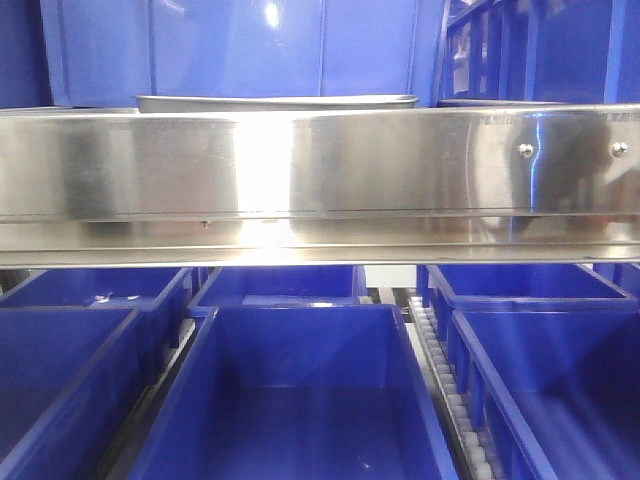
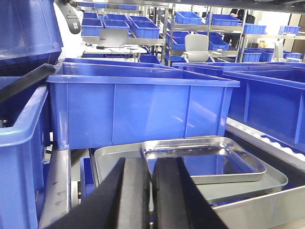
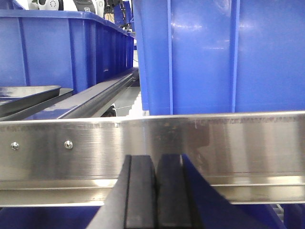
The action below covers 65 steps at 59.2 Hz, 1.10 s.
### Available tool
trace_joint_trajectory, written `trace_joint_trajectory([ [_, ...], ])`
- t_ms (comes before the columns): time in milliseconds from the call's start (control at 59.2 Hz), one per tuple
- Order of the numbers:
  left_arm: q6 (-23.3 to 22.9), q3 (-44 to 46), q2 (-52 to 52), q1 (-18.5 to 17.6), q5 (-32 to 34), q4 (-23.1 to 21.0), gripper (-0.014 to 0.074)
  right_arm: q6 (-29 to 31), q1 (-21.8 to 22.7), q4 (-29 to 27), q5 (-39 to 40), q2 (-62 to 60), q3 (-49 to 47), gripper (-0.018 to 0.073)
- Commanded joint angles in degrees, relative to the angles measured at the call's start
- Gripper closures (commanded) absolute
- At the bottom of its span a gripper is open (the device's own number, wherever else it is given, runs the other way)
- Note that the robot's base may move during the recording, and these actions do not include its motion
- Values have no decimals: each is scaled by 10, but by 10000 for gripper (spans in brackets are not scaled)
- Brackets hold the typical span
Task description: Stack silver trays without gaps
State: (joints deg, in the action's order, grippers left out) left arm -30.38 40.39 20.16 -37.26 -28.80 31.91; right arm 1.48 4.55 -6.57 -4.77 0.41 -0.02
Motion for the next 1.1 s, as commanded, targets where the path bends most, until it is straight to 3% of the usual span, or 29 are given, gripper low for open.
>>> trace_joint_trajectory([
  [0,-3,0,-3,-1,12,-1,583,-1,-1,6,14,-4,0,640],
  [693,-3,-5,-4,9,22,3,583,-1,-1,6,15,-4,0,640],
  [777,-3,-28,-5,58,82,3,583,-1,-1,6,15,-4,0,640],
  [879,19,-79,-5,135,201,-17,583,-1,-1,6,16,-4,0,640],
  [963,64,-132,-9,215,305,-99,583,-1,-1,6,16,-4,0,640],
  [1031,100,-173,-28,246,343,-153,583,-1,-1,6,16,-4,0,640],
  [1081,119,-202,-45,258,354,-166,583,-1,-1,6,16,-4,0,640],
])
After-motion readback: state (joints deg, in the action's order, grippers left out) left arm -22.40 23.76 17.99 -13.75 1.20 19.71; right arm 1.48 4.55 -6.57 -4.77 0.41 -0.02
